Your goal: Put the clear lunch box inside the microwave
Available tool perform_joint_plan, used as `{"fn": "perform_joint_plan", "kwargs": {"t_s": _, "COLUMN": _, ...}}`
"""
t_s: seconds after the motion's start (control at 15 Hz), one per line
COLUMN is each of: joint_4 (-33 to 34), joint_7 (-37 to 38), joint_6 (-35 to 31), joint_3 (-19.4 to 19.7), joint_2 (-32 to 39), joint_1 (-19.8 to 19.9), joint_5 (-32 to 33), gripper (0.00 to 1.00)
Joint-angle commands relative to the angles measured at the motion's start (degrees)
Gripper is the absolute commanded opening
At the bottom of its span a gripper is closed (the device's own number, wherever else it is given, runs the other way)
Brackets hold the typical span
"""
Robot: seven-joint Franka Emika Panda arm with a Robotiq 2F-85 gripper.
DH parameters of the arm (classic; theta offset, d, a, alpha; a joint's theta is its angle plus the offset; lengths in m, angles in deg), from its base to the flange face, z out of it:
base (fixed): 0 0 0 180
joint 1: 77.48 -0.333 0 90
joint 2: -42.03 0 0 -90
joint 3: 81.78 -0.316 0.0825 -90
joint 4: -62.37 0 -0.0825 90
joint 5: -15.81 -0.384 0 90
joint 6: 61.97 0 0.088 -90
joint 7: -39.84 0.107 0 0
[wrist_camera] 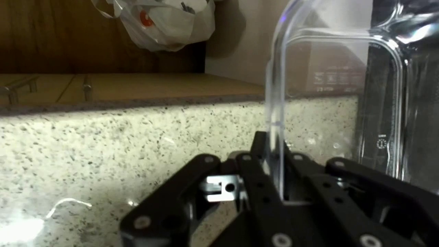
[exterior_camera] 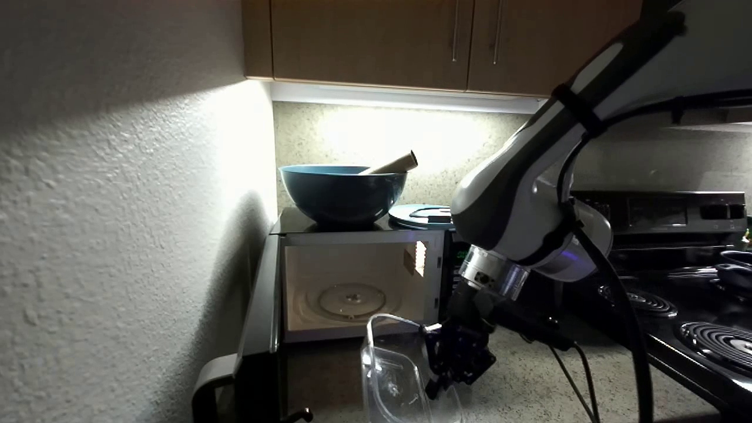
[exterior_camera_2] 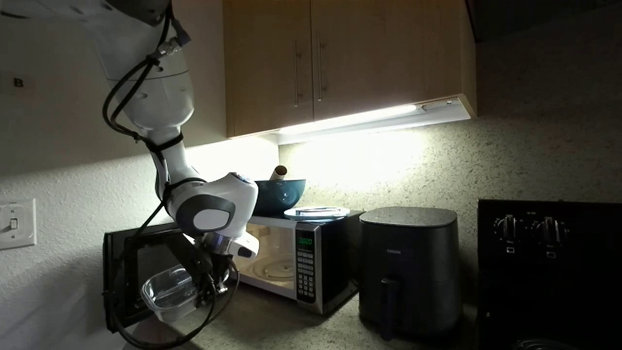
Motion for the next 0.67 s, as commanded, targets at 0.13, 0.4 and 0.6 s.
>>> {"fn": "perform_joint_plan", "kwargs": {"t_s": 0.13, "joint_4": 5.5, "joint_7": -15.3, "joint_6": -7.0, "joint_3": -4.0, "joint_2": 4.8, "joint_1": 0.6, "joint_5": -14.0, "gripper": 0.02}}
{"fn": "perform_joint_plan", "kwargs": {"t_s": 0.4, "joint_4": 10.0, "joint_7": -31.0, "joint_6": -14.3, "joint_3": -8.6, "joint_2": 7.4, "joint_1": 2.6, "joint_5": -29.1, "gripper": 0.02}}
{"fn": "perform_joint_plan", "kwargs": {"t_s": 0.6, "joint_4": 12.2, "joint_7": -37.9, "joint_6": -16.6, "joint_3": -9.1, "joint_2": 8.5, "joint_1": 2.7, "joint_5": -35.9, "gripper": 0.02}}
